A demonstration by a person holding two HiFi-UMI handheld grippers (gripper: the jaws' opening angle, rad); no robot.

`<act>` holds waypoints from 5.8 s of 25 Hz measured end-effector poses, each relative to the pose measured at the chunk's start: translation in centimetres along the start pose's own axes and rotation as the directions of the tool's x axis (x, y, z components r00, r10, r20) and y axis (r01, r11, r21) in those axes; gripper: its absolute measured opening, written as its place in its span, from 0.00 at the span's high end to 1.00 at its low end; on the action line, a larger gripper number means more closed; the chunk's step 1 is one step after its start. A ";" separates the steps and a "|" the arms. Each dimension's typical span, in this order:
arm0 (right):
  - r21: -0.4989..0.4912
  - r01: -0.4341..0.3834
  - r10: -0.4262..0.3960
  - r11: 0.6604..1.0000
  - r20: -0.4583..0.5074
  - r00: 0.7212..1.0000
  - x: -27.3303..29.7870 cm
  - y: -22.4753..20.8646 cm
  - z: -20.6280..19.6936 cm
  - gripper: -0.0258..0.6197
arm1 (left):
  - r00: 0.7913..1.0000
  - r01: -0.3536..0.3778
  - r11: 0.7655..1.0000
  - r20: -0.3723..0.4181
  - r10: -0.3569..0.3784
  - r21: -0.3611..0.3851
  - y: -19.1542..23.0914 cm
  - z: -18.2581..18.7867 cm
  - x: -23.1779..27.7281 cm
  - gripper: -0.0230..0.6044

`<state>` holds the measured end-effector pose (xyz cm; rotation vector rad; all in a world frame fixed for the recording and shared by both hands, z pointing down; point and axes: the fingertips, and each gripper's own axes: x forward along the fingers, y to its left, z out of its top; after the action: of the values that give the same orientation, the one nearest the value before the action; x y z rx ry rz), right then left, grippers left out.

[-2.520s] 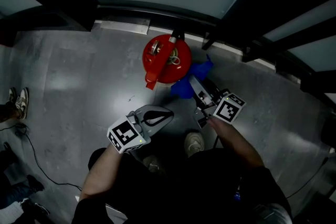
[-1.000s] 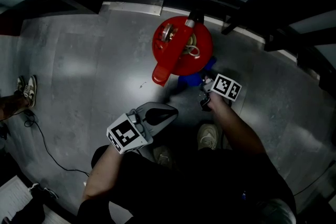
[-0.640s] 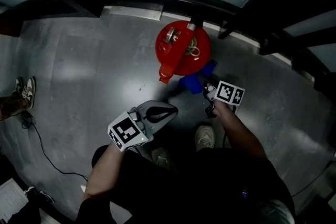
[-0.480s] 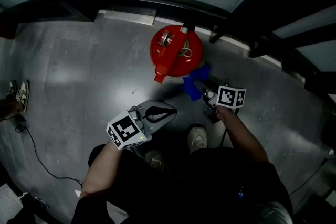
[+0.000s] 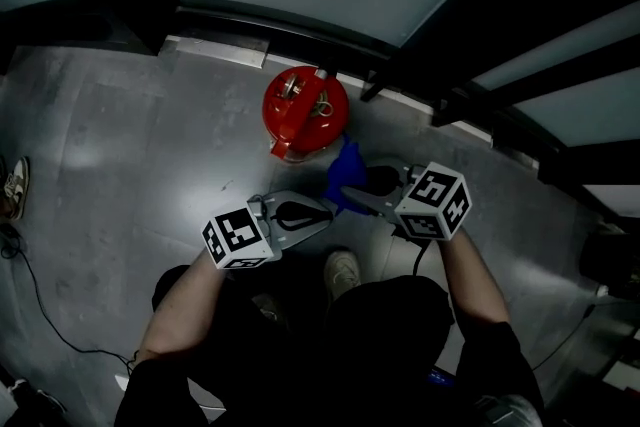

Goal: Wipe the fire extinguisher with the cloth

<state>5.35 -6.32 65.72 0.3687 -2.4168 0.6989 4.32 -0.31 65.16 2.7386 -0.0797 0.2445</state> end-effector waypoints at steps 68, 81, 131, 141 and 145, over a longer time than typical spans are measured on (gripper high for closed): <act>0.770 -0.128 0.133 0.625 0.057 0.989 21.3 -9.1 -13.1 0.80 | 0.989 -0.100 0.992 -0.118 0.090 -0.081 -4.8 -4.7 -6.0 0.95; 0.790 -0.177 0.113 0.586 0.137 0.984 22.5 -8.9 -14.6 0.80 | 0.970 -0.235 0.971 -0.083 0.230 -0.051 -3.4 -4.3 -9.2 0.95; 0.211 0.067 -0.185 0.975 0.610 0.770 -55.1 43.9 24.1 0.81 | 0.188 -0.922 0.242 0.197 0.962 -0.303 -52.9 46.3 -19.0 0.95; 0.167 0.140 -0.216 0.976 0.662 0.718 -58.8 47.7 24.7 0.81 | 0.076 -0.880 0.236 0.368 0.927 -0.412 -58.0 50.6 -24.4 0.95; 0.155 0.186 -0.241 0.970 0.671 0.701 -58.3 49.0 25.3 0.81 | 0.063 -0.927 0.194 0.378 0.924 -0.320 -60.0 50.6 -27.5 0.95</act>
<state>19.64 25.50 -6.58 1.0977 -2.9612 0.6145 -9.28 36.20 -8.27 2.1503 -2.0700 -0.1892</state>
